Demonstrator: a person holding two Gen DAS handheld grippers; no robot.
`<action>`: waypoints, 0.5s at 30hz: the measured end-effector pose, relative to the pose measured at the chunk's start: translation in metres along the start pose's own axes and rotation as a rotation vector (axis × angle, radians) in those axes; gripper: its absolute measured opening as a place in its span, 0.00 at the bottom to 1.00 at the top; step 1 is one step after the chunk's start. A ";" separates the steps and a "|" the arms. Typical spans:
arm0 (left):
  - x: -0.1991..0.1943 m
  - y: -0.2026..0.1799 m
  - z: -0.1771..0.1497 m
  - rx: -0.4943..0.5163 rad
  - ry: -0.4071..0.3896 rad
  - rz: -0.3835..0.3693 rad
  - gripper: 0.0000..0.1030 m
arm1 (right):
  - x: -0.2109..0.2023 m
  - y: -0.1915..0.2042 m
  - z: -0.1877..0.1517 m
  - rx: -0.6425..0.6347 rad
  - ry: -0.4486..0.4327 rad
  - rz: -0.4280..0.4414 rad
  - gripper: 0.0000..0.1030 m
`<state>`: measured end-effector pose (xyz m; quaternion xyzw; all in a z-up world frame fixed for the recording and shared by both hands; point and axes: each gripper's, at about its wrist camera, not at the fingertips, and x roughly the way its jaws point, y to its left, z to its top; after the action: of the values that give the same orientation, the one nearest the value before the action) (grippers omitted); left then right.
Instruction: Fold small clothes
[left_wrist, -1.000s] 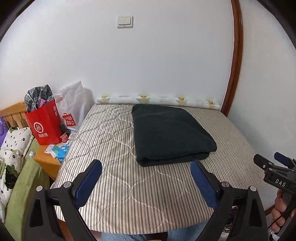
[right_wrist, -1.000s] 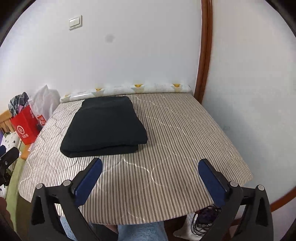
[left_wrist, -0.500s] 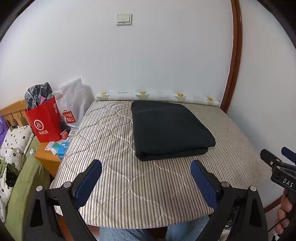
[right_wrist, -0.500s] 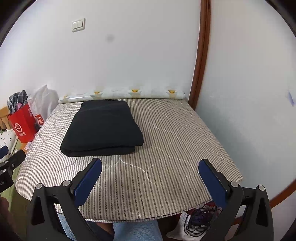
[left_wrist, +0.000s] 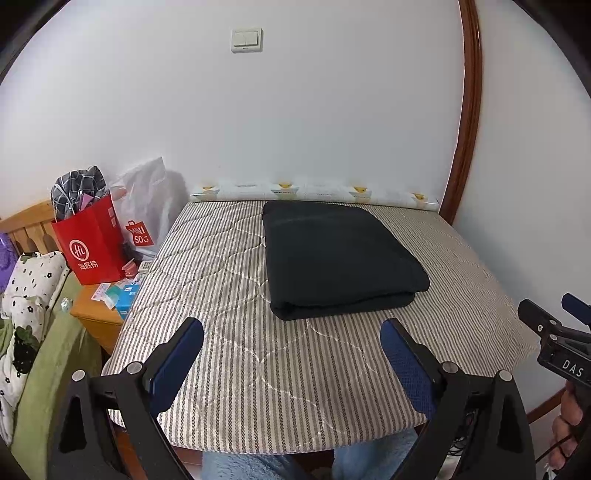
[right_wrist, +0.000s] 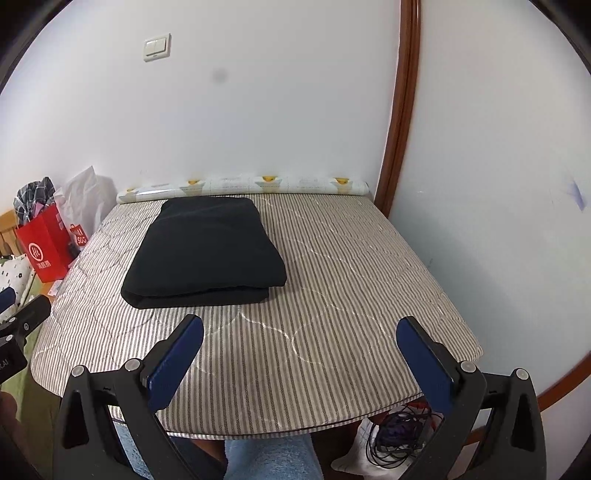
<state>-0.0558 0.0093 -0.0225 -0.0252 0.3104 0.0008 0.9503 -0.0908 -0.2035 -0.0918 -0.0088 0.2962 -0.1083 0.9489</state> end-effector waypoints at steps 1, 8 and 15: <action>0.000 0.000 0.000 -0.001 -0.001 -0.002 0.94 | 0.000 0.001 0.000 -0.001 0.000 0.000 1.00; -0.001 0.003 -0.001 -0.006 0.003 -0.005 0.94 | 0.000 0.005 -0.001 -0.012 0.003 -0.002 1.00; -0.001 0.007 0.000 -0.009 0.005 -0.003 0.94 | 0.001 0.007 -0.001 -0.014 0.003 -0.001 1.00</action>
<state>-0.0571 0.0158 -0.0225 -0.0299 0.3128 0.0006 0.9494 -0.0890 -0.1972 -0.0940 -0.0152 0.2982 -0.1065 0.9484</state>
